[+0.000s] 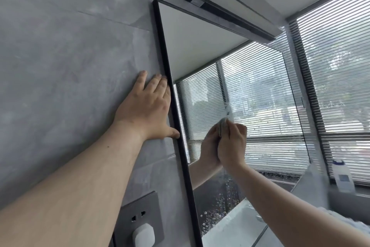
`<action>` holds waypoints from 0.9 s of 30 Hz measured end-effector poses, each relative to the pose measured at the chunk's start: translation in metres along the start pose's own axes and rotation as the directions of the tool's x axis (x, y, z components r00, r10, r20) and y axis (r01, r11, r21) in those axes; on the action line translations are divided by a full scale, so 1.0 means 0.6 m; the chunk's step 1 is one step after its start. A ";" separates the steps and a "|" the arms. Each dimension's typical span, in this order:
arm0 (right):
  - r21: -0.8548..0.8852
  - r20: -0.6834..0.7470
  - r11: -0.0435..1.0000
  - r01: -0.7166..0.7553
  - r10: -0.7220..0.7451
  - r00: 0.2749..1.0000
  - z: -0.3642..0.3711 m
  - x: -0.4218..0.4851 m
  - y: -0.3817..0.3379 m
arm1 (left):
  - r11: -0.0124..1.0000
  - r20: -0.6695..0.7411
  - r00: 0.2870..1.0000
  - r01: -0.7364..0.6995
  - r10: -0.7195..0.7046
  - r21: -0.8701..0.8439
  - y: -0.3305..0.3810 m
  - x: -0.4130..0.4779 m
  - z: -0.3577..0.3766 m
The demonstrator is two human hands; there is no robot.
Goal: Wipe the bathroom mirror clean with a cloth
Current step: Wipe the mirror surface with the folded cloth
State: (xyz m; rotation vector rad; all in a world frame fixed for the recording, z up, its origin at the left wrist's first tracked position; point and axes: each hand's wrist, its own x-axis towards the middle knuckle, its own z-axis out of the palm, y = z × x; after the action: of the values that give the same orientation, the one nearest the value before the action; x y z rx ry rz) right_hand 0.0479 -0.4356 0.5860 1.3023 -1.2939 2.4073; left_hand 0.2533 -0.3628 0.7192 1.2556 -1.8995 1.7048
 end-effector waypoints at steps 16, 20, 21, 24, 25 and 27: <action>0.036 -0.143 0.987 -0.154 0.157 0.977 0.010 0.069 0.023 | 1.000 0.004 1.000 0.009 -0.009 -0.017 0.001 0.001 0.006; 0.030 -0.154 0.978 -0.205 0.207 0.966 0.010 0.093 0.036 | 1.000 0.004 1.000 -0.005 0.005 -0.028 0.001 0.001 0.004; 0.024 -0.161 0.980 -0.198 0.199 0.967 0.013 0.094 0.033 | 0.999 -0.002 1.000 -0.004 0.004 -0.033 0.000 0.001 0.004; 0.017 -0.161 0.989 -0.149 0.150 0.975 0.019 0.107 0.028 | 0.999 -0.004 1.000 -0.002 0.002 -0.042 0.000 0.000 0.002; 0.028 -0.151 0.990 -0.136 0.139 0.979 0.020 0.116 0.023 | 0.999 -0.002 1.000 -0.002 0.002 -0.042 0.000 0.000 0.002; 0.062 -0.137 0.991 -0.120 0.128 0.982 0.025 0.134 0.014 | 0.999 -0.002 1.000 -0.004 0.004 -0.039 0.000 0.000 0.001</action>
State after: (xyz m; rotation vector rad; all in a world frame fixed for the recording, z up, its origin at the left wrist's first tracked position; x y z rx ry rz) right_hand 0.0032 -0.4741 0.6434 1.0708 -1.3169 2.5818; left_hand 0.2536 -0.3634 0.7191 1.2363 -1.9257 1.6622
